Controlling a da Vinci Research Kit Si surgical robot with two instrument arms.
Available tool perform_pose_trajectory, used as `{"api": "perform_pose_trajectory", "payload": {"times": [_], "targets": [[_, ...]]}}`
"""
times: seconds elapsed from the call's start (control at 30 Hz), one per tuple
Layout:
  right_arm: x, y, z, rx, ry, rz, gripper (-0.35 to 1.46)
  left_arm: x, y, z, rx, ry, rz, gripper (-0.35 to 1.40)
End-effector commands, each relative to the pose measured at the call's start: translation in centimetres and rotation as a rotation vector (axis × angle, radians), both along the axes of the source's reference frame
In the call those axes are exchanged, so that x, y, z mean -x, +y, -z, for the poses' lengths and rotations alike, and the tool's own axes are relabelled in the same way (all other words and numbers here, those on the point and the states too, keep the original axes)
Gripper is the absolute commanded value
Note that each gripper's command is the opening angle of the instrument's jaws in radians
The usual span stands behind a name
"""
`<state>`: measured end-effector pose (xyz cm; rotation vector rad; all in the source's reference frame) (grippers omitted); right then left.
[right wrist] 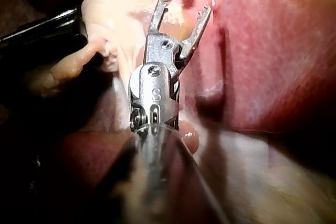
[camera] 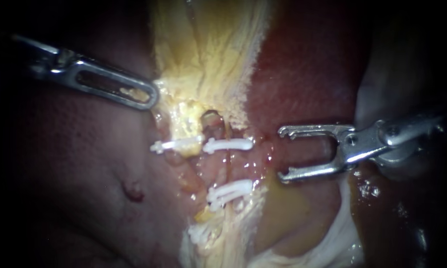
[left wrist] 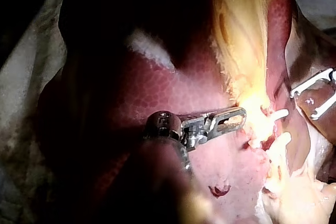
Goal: Going back third clip right tube
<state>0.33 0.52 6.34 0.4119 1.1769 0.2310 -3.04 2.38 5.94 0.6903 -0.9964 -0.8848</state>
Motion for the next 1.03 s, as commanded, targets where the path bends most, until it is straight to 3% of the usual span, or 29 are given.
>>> {"api": "perform_pose_trajectory", "payload": {"times": [0.03, 0.43, 1.03], "targets": [[0.00, 0.01, 0.01, -0.002, 0.003, -0.003, 0.50, 0.04, -0.01, -0.04, 0.000, 0.002, -0.003, -0.35], [0.02, 0.02, 0.06, -0.004, 0.004, -0.002, 0.50, 0.37, -0.17, -0.31, 0.001, 0.008, -0.038, -0.35], [0.01, 0.02, 0.09, -0.005, 0.007, -0.003, 0.50, 0.41, -0.19, -0.37, 0.003, 0.009, -0.044, -0.35]]}}
